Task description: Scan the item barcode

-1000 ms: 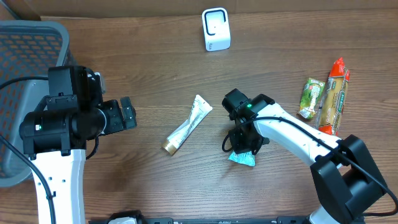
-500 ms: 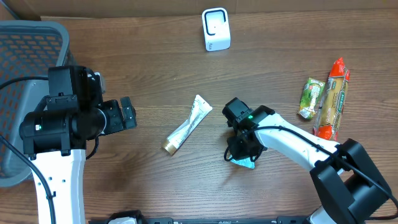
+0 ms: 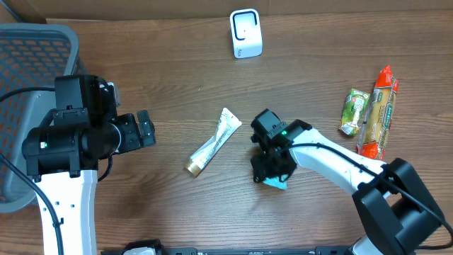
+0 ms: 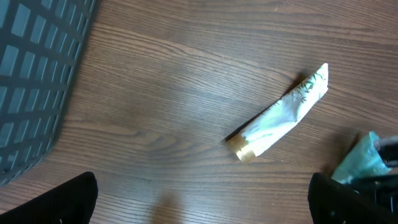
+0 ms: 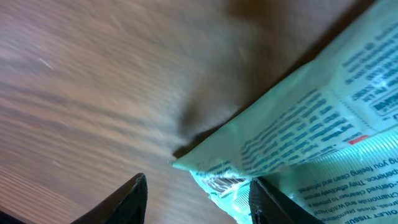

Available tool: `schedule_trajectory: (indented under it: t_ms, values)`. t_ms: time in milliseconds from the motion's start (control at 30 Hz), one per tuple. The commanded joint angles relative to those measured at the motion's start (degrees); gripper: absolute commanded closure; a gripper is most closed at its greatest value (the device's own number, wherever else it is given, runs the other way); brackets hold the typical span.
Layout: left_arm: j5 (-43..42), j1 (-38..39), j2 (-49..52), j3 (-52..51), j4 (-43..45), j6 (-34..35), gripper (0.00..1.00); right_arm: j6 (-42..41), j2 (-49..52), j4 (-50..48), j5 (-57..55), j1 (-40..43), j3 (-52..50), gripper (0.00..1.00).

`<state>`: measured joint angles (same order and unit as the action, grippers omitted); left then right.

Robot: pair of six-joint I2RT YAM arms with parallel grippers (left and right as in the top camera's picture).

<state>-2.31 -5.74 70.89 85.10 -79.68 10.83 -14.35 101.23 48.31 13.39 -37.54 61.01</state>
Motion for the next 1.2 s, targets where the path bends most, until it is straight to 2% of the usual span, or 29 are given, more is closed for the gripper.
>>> schedule_trajectory:
  t_ms: [0, 100, 300, 433, 467, 600, 733, 967, 1167]
  values:
    - [-0.2, -0.2, 0.0, 0.5, 0.2, 1.0, 0.00, -0.7, 1.3, -2.4, 5.2, 1.4, 6.3, 0.46]
    - [-0.2, -0.2, 0.0, 0.5, 0.2, 1.0, 0.00, -1.4, 1.3, -4.2, 9.4, 2.9, 11.8, 0.43]
    - [-0.2, -0.2, 0.0, 0.5, 0.2, 1.0, 0.00, -1.1, 1.3, 1.9, 1.4, 9.8, 20.2, 0.41]
    - [-0.2, -0.2, 0.0, 0.5, 0.2, 1.0, 0.00, 4.6, 1.9, 7.0, -0.8, 16.9, 20.4, 0.27]
    - [-0.2, -0.2, 0.0, 0.5, 0.2, 1.0, 0.00, 6.5, 2.3, 8.7, 0.0, 18.8, 20.4, 0.27]
    - [-0.2, -0.2, 0.0, 0.5, 0.2, 1.0, 0.00, 15.6, 4.5, 14.6, 5.5, 25.5, 20.3, 0.27]
    - [-0.2, -0.2, 0.0, 0.5, 0.2, 1.0, 0.01, 20.9, 7.0, 17.2, 8.0, 29.0, 19.3, 0.28]
    - [-0.2, -0.2, 0.0, 0.5, 0.2, 1.0, 0.00, 27.4, 11.8, 15.0, 10.7, 29.2, 15.5, 0.31]
    - [-0.2, -0.2, 0.0, 0.5, 0.2, 1.0, 0.00, 31.6, 14.6, 12.7, 18.1, 29.1, 15.1, 0.34]
